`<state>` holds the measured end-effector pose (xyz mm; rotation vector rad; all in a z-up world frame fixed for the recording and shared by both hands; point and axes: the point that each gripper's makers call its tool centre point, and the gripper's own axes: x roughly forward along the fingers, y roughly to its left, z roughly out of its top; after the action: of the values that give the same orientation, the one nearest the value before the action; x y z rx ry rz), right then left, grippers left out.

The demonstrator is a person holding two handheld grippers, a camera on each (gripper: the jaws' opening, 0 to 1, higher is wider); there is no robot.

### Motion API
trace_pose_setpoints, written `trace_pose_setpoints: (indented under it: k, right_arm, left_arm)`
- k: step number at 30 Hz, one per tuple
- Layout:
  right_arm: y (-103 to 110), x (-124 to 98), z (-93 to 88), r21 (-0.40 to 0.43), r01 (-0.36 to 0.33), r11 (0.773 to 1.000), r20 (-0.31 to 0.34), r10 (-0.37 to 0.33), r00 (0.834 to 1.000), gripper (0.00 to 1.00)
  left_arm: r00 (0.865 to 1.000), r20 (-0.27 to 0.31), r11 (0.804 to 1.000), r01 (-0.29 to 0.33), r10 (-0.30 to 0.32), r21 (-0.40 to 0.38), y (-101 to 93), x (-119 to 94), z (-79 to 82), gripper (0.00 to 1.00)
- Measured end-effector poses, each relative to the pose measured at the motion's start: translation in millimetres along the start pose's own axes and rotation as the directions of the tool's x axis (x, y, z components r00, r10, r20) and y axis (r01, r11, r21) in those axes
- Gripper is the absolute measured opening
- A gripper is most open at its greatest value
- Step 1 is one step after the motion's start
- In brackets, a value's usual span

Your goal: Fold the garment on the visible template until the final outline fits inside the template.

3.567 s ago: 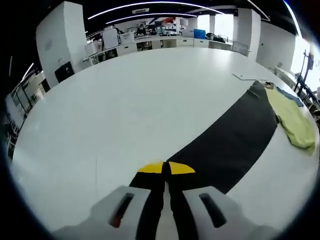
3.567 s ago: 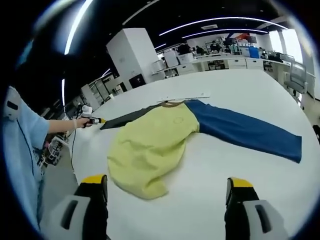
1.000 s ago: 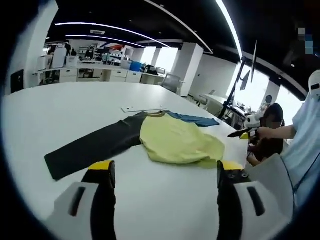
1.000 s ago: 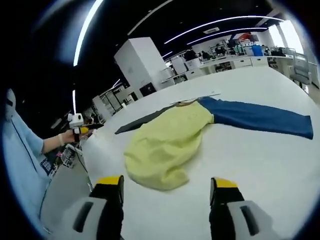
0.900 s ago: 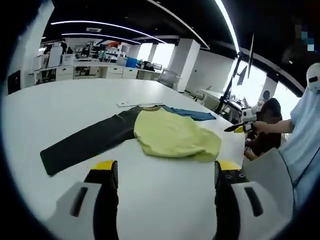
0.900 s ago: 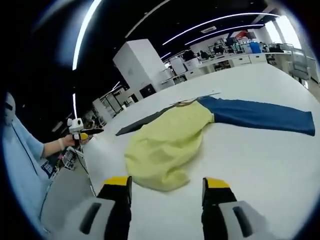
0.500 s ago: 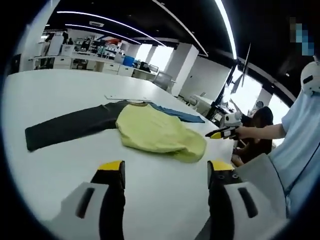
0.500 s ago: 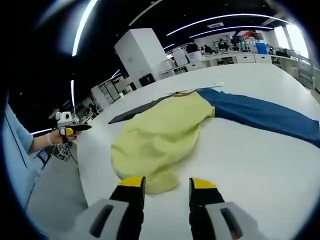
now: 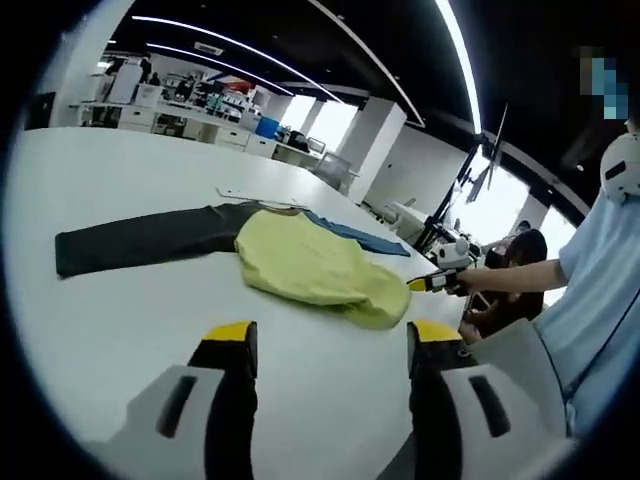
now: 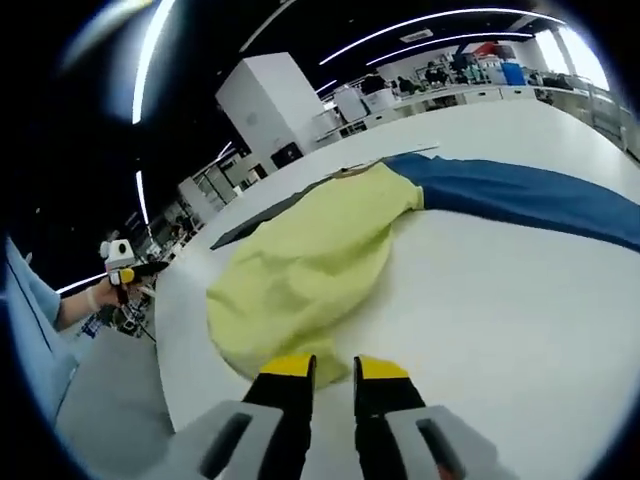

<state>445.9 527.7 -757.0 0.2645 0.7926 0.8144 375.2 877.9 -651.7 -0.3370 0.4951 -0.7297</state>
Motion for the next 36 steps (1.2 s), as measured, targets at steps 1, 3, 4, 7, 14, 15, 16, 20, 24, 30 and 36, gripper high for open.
trace_pose_setpoints:
  k: [1, 3, 4, 7, 14, 15, 16, 20, 24, 30, 36]
  right_arm:
    - [2, 0, -0.6, 0.008, -0.004, 1.0, -0.002, 0.004, 1.0, 0.09]
    - [3, 0, -1.6, 0.013, -0.011, 1.0, -0.003, 0.011, 1.0, 0.03]
    - [4, 0, -2.2, 0.022, -0.012, 1.0, -0.005, 0.012, 1.0, 0.01]
    - [5, -4, -2.8, 0.021, -0.009, 1.0, -0.004, 0.009, 1.0, 0.0]
    - [8, -17, -3.0, 0.039, -0.011, 0.999, 0.026, 0.01, 1.0, 0.0]
    - [8, -18, -4.1, 0.043, -0.007, 0.999, 0.024, 0.006, 1.0, 0.0]
    - [9, -20, -5.6, 0.047, -0.004, 0.999, 0.023, 0.003, 1.0, 0.0]
    - [15, -29, -9.6, 0.056, -0.005, 0.998, 0.035, 0.003, 0.999, 0.0]
    - [18, -37, -14.1, 0.049, -0.004, 0.999, 0.045, 0.002, 0.999, 0.0]
    - [19, -46, -17.6, 0.063, 0.008, 0.998, 0.063, -0.012, 0.998, 0.0]
    - [19, -46, -17.3, 0.067, 0.013, 0.998, 0.066, -0.018, 0.998, 0.0]
  left_arm:
    - [1.0, 0.003, 1.0, -0.001, 0.001, -0.003, 0.1, 0, 0.4, 0.56]
    - [1.0, 0.006, 1.0, -0.002, 0.002, -0.008, 0.3, 3, 0.0, 0.56]
    - [1.0, 0.004, 1.0, -0.002, 0.002, -0.014, 0.3, 6, -1.1, 0.55]
    - [1.0, 0.0, 1.0, 0.013, -0.013, -0.016, -6.1, 11, -1.9, 0.54]
    - [0.998, 0.007, 0.998, 0.056, -0.056, -0.021, -14.7, 17, 1.1, 0.49]
    - [0.998, 0.008, 0.998, 0.057, -0.056, -0.022, -14.6, 19, 1.8, 0.49]
    - [0.998, 0.008, 0.998, 0.056, -0.056, -0.022, -14.6, 20, 2.0, 0.5]
    - [0.999, 0.006, 0.998, 0.054, -0.054, -0.019, -12.8, 25, 2.2, 0.5]
    - [0.999, -0.005, 0.998, 0.053, -0.054, -0.024, -10.4, 34, -0.7, 0.48]
    - [0.998, -0.037, 0.998, 0.048, -0.049, -0.037, -2.8, 52, -6.2, 0.46]
    - [0.998, -0.065, 0.999, -0.004, 0.001, -0.047, 17.6, 79, -9.7, 0.45]
